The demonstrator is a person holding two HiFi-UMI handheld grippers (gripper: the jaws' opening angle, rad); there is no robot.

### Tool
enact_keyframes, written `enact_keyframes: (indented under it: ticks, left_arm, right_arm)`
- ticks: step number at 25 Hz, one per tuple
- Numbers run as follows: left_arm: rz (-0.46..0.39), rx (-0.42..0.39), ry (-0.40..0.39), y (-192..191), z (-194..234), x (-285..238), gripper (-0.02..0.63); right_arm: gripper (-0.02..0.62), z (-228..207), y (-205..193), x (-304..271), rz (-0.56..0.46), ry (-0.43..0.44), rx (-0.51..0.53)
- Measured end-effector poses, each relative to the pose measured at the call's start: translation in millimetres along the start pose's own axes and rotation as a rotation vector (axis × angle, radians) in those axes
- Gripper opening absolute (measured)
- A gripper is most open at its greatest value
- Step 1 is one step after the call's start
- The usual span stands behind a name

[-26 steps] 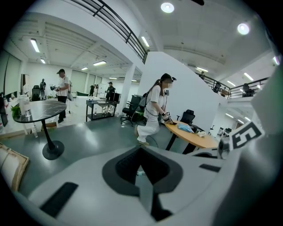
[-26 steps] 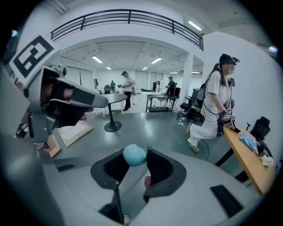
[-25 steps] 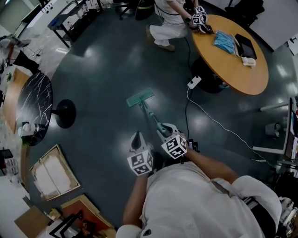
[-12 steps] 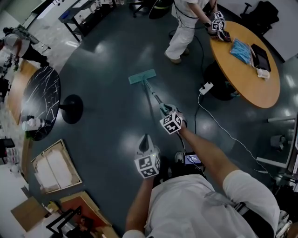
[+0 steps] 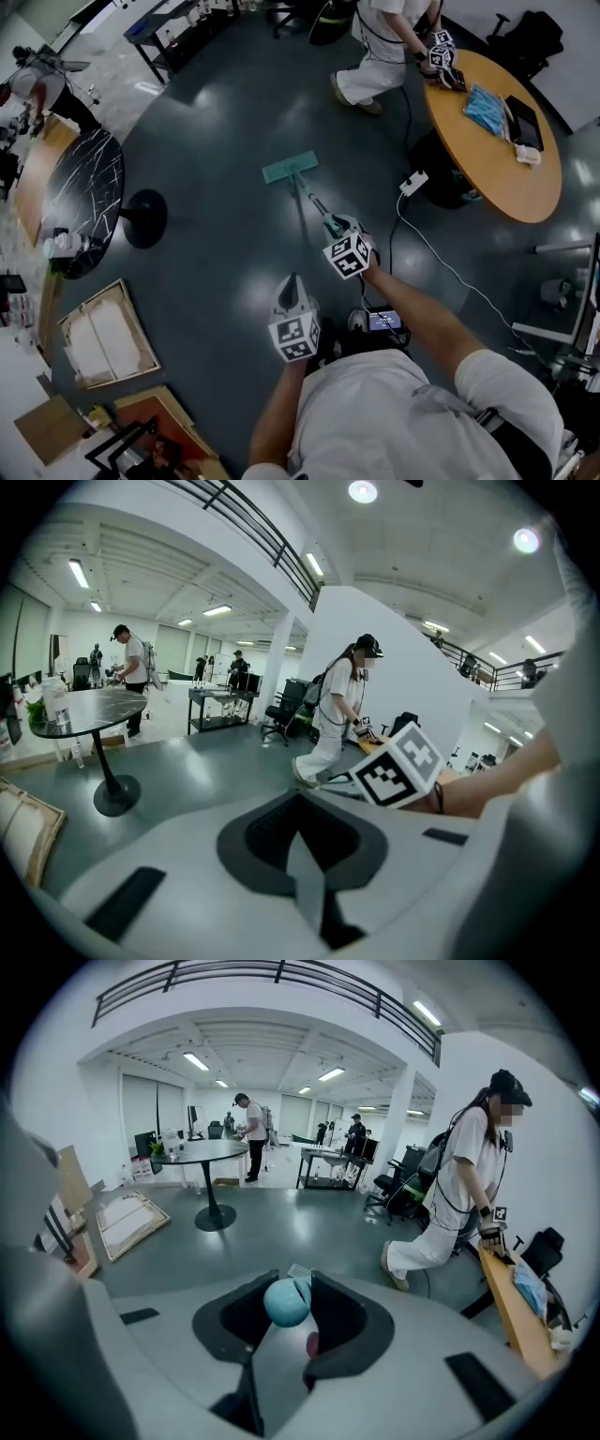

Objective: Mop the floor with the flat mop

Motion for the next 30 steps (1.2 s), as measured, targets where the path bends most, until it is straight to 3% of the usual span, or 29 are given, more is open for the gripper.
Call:
enact_keyframes:
  ticks: [9,14,22,30]
  left_arm:
    - [-0.034,0.009,-0.015,-1,-32,40,0.005]
    - [-0.021,0.025,-0.018,-14,-45,47,0.006]
    - [-0.032,0.020,-0.012,-10,-50,46,0.005]
    - [-0.016,0.027,-0.001,-11,-32,38,0.006]
  right_arm:
    - [0.112,23,-65,173,0.031,0.081,-0.023]
    - [0.112,34,-100,223,0.073,0.098,-0.016]
    - [0.112,47,-90,223,-0.047,0.116,0.013]
    - [0.112,47,-73,183,-0.080,0.105,-0.001]
Point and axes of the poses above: the fingertips, and each gripper's own axes: x backward along the fingers, z to its left, y out of its top, the point moved 1 cm from there along x, backward along the fingers, and after that the axes turned 11 degrees about -x, right-handed, at the moved point
